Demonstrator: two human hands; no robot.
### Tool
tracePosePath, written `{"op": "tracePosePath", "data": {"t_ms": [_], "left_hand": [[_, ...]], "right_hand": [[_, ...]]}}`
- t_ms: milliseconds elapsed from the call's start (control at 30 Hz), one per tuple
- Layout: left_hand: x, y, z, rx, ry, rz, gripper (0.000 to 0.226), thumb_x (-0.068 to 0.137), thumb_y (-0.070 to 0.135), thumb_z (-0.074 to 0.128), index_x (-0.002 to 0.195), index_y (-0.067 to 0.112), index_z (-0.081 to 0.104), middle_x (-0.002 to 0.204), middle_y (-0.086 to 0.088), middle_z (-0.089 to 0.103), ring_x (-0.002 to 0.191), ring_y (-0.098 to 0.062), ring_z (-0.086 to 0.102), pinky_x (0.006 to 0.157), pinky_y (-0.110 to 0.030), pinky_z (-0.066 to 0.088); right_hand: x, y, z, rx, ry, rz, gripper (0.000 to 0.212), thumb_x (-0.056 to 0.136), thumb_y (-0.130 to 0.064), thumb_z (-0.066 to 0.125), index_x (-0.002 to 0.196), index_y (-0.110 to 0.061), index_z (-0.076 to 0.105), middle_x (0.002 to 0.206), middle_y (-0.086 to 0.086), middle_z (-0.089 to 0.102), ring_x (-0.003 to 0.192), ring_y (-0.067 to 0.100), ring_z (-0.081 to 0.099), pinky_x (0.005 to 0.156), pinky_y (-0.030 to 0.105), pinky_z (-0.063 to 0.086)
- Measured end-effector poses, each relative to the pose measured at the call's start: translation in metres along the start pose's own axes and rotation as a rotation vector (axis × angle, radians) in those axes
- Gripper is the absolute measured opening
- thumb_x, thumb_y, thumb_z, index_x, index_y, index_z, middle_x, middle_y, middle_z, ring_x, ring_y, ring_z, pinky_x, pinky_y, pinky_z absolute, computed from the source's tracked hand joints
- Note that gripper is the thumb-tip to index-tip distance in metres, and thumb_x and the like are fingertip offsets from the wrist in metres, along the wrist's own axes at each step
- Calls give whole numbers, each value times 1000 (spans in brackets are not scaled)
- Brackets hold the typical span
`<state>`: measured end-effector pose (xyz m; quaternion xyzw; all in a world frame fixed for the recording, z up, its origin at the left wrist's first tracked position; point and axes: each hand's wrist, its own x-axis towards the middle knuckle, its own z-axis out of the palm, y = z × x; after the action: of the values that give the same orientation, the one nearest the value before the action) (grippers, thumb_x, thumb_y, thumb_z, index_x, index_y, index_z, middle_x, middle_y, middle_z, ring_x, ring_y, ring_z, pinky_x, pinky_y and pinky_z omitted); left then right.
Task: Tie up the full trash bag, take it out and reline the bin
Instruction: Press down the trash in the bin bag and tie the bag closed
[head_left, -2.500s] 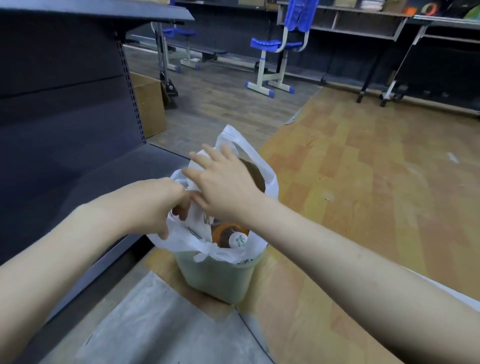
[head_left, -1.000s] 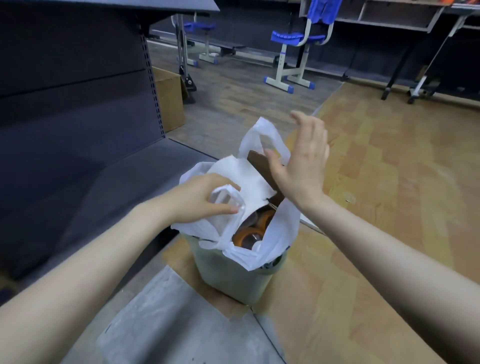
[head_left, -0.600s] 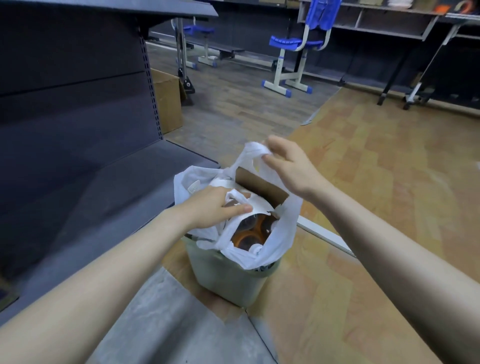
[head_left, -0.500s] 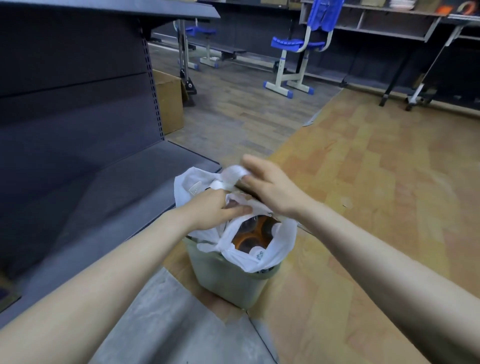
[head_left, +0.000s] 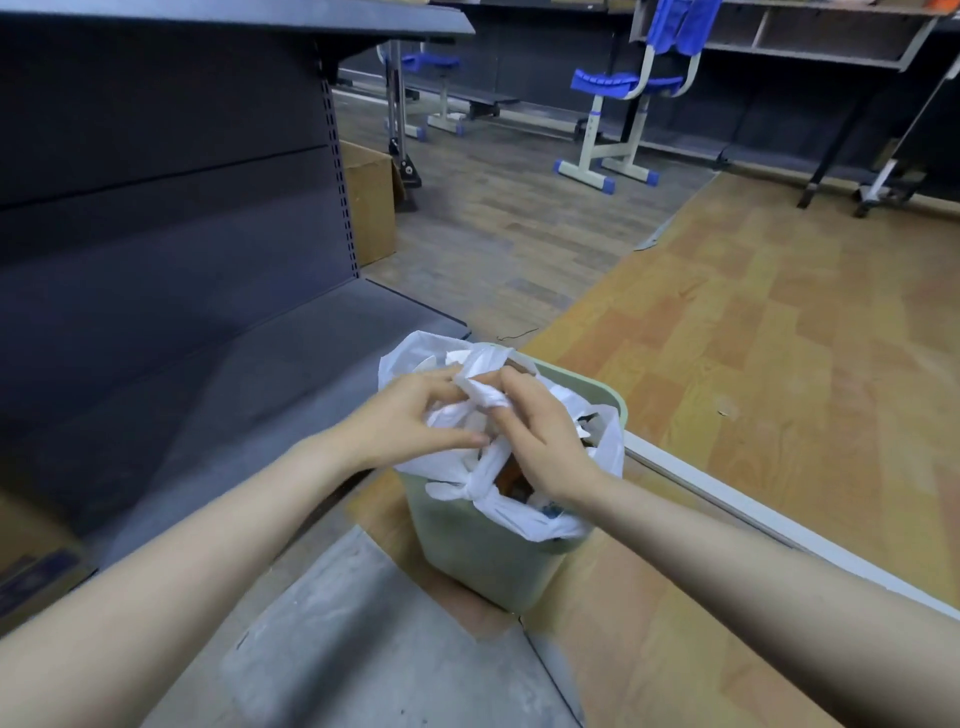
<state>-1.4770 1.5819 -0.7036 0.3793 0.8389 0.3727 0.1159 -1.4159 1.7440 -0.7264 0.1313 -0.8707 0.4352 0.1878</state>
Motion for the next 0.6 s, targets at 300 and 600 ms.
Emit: {"op": "tracePosePath", "data": {"t_ms": [300,600], "left_hand": [[-21,0,-55,-301,146,-44,26,86,18,52,86,-2,69,101,-17,72,96,-31,66,91,-40,51],[16,47,-54,-829,187,-275,34,87,-2,27,57,9,38,45,-2,42,41,-17,46,65,-33,45]], "right_hand": [[28,-16,-23,331,160,183,26,84,-11,40,63,-20,30,63,-9,29,54,-2,30,54,11,30],[63,-21,-65,530,438,290,29,86,-3,34,60,-11,44,65,9,45,52,13,53,57,21,47]]}}
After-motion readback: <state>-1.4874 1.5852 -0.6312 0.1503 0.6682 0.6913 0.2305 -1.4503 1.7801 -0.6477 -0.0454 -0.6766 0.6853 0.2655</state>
